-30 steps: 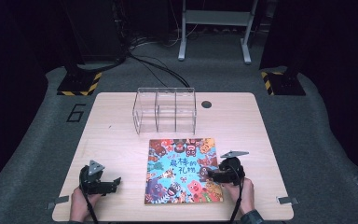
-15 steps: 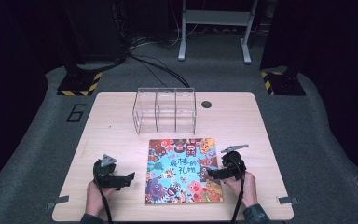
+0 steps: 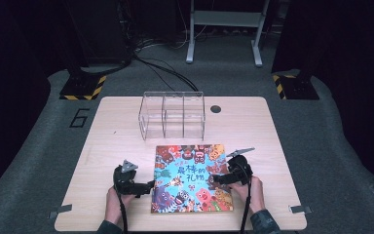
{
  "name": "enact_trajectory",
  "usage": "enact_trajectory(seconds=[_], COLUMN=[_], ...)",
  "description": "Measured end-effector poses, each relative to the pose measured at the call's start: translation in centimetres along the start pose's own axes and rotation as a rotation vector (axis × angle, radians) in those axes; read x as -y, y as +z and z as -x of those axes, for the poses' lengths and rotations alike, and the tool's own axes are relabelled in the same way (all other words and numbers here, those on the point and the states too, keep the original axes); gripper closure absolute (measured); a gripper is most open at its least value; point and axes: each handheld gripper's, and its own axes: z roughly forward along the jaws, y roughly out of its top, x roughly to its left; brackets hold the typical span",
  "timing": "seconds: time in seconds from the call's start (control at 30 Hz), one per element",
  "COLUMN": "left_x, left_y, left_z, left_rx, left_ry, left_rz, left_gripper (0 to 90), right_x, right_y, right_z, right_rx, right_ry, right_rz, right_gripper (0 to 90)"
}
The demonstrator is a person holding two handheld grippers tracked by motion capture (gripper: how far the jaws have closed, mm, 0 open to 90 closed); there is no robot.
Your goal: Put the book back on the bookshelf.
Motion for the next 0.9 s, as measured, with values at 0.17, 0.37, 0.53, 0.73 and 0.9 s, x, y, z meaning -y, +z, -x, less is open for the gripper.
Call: enact_trajectory(seconds=[0.17, 0.37, 0.53, 0.73, 0.9], left_x=[0.08, 0.47, 0.47, 0.48, 0.48], left_y=[0.13, 0.26, 0.27, 0.28, 0.29], left_z=[0.33, 0.67, 0.66, 0.69, 0.7], left_rx=[-0.018, -0.014, -0.014, -0.014, -0.014], left_ry=[0.039, 0.038, 0.04, 0.041, 0.041], left_rz=[-0.009, 0.026, 0.026, 0.028, 0.028], left_gripper=[0.0, 0.0, 0.0, 0.0, 0.1], right_x=[-0.11, -0.14, -0.45, -0.36, -0.14], right_y=[0.33, 0.34, 0.62, 0.6, 0.34], right_z=[-0.17, -0.09, -0.21, -0.05, 0.64], right_rx=[0.01, 0.022, 0.04, 0.025, -0.032], right_ry=[0.0, 0.003, -0.004, 0.003, 0.039], right_rz=[-0.007, 0.0, -0.002, 0.011, 0.033], right_gripper=[15.7, 18.6, 16.8, 16.8, 18.2])
